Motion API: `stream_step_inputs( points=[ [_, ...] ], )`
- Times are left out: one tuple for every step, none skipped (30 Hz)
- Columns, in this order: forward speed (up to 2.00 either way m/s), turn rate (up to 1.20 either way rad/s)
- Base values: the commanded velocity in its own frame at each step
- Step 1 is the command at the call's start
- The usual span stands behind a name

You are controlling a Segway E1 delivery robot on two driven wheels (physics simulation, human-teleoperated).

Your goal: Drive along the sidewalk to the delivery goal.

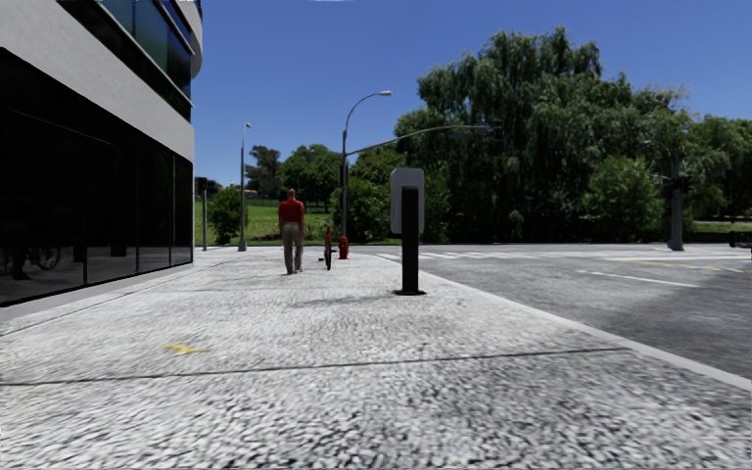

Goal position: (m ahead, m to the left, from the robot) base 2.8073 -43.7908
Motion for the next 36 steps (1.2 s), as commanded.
stream_step_inputs(
  points=[
    [2.00, 0.00],
    [2.00, 0.00],
    [2.00, 0.00],
    [2.00, 0.00],
    [2.00, 0.00],
    [2.00, 0.00],
    [2.00, 0.00],
    [2.00, 0.00],
    [2.00, 0.00],
    [2.00, 0.00],
    [2.00, 0.00],
    [2.00, 0.00],
    [2.00, 0.00],
    [2.00, 0.00],
    [2.00, 0.00],
    [2.00, 0.03],
    [2.00, 0.18],
    [2.00, 0.39],
    [2.00, 0.59],
    [2.00, 0.74],
    [2.00, 0.82],
    [2.00, 0.82],
    [2.00, 0.84],
    [2.00, 0.85],
    [2.00, 0.83],
    [2.00, 0.63],
    [2.00, 0.36],
    [2.00, 0.23],
    [2.00, 0.23],
    [2.00, 0.08],
    [2.00, 0.03],
    [2.00, 0.01],
    [2.00, 0.01],
    [2.00, 0.00],
    [2.00, 0.00],
    [2.00, 0.00]
  ],
)
